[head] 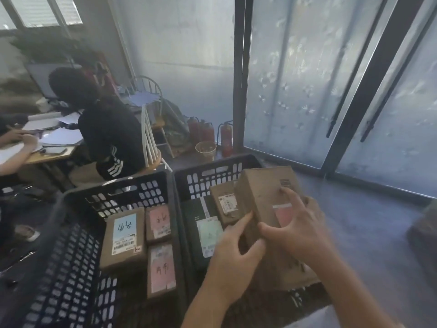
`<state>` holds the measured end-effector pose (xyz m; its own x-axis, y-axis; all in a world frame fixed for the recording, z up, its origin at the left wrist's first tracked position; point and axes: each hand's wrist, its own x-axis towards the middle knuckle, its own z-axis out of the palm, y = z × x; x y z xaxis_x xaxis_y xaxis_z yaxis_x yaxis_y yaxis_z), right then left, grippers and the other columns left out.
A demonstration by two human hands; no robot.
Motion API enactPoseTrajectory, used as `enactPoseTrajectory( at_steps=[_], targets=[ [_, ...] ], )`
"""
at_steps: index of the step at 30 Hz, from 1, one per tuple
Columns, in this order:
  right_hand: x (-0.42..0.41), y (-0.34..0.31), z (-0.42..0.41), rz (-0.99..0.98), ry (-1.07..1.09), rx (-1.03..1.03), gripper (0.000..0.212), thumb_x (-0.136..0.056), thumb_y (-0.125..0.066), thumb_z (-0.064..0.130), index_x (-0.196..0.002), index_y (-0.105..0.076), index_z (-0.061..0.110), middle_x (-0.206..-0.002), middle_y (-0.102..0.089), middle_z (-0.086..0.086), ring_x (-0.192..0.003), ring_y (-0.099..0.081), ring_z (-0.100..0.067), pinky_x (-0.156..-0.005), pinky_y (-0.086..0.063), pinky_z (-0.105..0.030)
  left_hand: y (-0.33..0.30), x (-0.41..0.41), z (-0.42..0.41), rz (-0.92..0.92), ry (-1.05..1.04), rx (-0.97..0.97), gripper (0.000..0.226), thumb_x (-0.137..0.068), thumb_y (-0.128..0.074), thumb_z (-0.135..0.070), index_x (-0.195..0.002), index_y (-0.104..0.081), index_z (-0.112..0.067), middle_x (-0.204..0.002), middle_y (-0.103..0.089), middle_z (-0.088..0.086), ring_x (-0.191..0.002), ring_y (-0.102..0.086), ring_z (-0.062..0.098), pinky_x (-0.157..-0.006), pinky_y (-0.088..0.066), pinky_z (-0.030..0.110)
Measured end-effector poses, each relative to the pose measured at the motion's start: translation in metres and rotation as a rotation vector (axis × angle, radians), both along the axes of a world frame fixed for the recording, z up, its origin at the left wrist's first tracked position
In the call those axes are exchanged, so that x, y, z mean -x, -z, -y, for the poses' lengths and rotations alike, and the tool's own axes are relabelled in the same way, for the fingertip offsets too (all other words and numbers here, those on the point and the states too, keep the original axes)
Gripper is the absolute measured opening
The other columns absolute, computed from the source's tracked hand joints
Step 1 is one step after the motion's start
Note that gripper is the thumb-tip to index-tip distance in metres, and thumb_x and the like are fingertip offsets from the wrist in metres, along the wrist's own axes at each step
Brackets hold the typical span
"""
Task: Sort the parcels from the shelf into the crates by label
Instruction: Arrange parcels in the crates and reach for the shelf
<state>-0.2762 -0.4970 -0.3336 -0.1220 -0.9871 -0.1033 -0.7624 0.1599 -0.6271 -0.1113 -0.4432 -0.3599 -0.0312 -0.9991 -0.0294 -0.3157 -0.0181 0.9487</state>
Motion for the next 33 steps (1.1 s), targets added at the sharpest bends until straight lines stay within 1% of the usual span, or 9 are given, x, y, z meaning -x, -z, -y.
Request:
enactPoseTrajectory(
  at_steps=[3, 5, 8, 10, 12, 14, 16, 20, 33],
  targets=[
    [-0.003, 0.028, 0.000, -0.040, -0.028, -0.041, 0.108, -0.053, -0.060, 0.087, -0.150, -0.019, 0.060, -0.155, -0.028, -0.001, -0.140, -0.038, -0.033, -0.114, -0.040, -0.057, 0.014, -0.028, 0.013, 0.311, -0.326, 0.069, 0.042, -0.096, -0.065, -0.025, -0.133, -0.064, -0.045, -0.150, -0.053, -0.018, -0.152, -0.031, 0.010, -0.125, -0.032, 0.045],
    [-0.007, 0.045, -0.001, -0.101, -0.054, -0.089, 0.109, -0.058, -0.059, 0.088, -0.153, -0.015, 0.057, -0.162, -0.023, -0.002, -0.146, -0.033, -0.034, -0.115, -0.035, -0.057, 0.028, -0.048, 0.020, 0.491, -0.475, 0.027, 0.048, -0.095, -0.067, -0.025, -0.139, -0.059, -0.043, -0.159, -0.045, -0.009, -0.157, -0.023, 0.020, -0.124, -0.031, 0.056],
    [-0.014, 0.066, -0.001, -0.181, -0.093, -0.188, 0.113, -0.061, -0.057, 0.088, -0.158, -0.012, 0.052, -0.167, -0.017, -0.005, -0.150, -0.027, -0.037, -0.119, -0.029, -0.058, 0.049, -0.074, 0.029, 0.667, -0.524, -0.114, 0.066, -0.092, -0.070, -0.032, -0.152, -0.044, -0.040, -0.168, -0.030, 0.002, -0.158, -0.018, 0.030, -0.125, -0.027, 0.058],
    [-0.016, 0.078, -0.001, -0.206, -0.112, -0.242, 0.114, -0.060, -0.056, 0.088, -0.159, -0.013, 0.050, -0.165, -0.020, -0.008, -0.148, -0.029, -0.037, -0.118, -0.033, -0.057, 0.057, -0.083, 0.032, 0.651, -0.514, -0.213, 0.077, -0.092, -0.070, -0.033, -0.158, -0.031, -0.041, -0.170, -0.023, 0.005, -0.156, -0.022, 0.033, -0.122, -0.033, 0.059],
    [-0.019, 0.090, 0.000, -0.230, -0.133, -0.279, 0.116, -0.059, -0.056, 0.089, -0.160, -0.012, 0.050, -0.165, -0.019, -0.009, -0.148, -0.030, -0.037, -0.116, -0.038, -0.058, 0.063, -0.084, 0.033, 0.587, -0.519, -0.232, 0.078, -0.094, -0.067, -0.027, -0.158, -0.027, -0.044, -0.168, -0.026, 0.006, -0.147, -0.040, 0.034, -0.111, -0.047, 0.056],
    [-0.022, 0.099, 0.003, -0.246, -0.159, -0.307, 0.117, -0.062, -0.059, 0.087, -0.161, -0.011, 0.048, -0.166, -0.017, -0.010, -0.150, -0.028, -0.038, -0.116, -0.037, -0.059, 0.065, -0.084, 0.034, 0.569, -0.530, -0.205, 0.075, -0.097, -0.062, -0.021, -0.159, -0.027, -0.044, -0.166, -0.030, 0.004, -0.124, -0.056, 0.022, -0.095, -0.058, 0.041],
    [-0.025, 0.107, 0.008, -0.270, -0.177, -0.331, 0.116, -0.063, -0.061, 0.087, -0.160, -0.011, 0.047, -0.165, -0.017, -0.010, -0.149, -0.028, -0.039, -0.116, -0.036, -0.062, 0.064, -0.084, 0.034, 0.574, -0.534, -0.195, 0.073, -0.099, -0.059, -0.017, -0.159, -0.027, -0.043, -0.167, -0.030, 0.002, -0.108, -0.053, 0.011, -0.083, -0.056, 0.029],
    [-0.033, 0.121, 0.020, -0.298, -0.177, -0.385, 0.120, -0.063, -0.063, 0.087, -0.159, -0.007, 0.045, -0.162, -0.013, -0.012, -0.148, -0.027, -0.042, -0.112, -0.035, -0.067, 0.064, -0.083, 0.033, 0.580, -0.536, -0.206, 0.072, -0.100, -0.059, -0.017, -0.159, -0.029, -0.045, -0.169, -0.028, 0.002, -0.130, -0.058, 0.025, -0.096, -0.058, 0.038],
    [-0.046, 0.167, 0.044, -0.360, -0.168, -0.523, 0.130, -0.066, -0.083, 0.069, -0.162, 0.001, 0.047, -0.166, -0.004, -0.021, -0.152, -0.021, -0.046, -0.114, -0.036, -0.068, 0.063, -0.083, 0.035, 0.625, -0.556, -0.191, 0.070, -0.101, -0.055, -0.021, -0.160, -0.025, -0.046, -0.167, -0.031, -0.002, -0.135, -0.053, 0.025, -0.103, -0.053, 0.038]
  ],
)
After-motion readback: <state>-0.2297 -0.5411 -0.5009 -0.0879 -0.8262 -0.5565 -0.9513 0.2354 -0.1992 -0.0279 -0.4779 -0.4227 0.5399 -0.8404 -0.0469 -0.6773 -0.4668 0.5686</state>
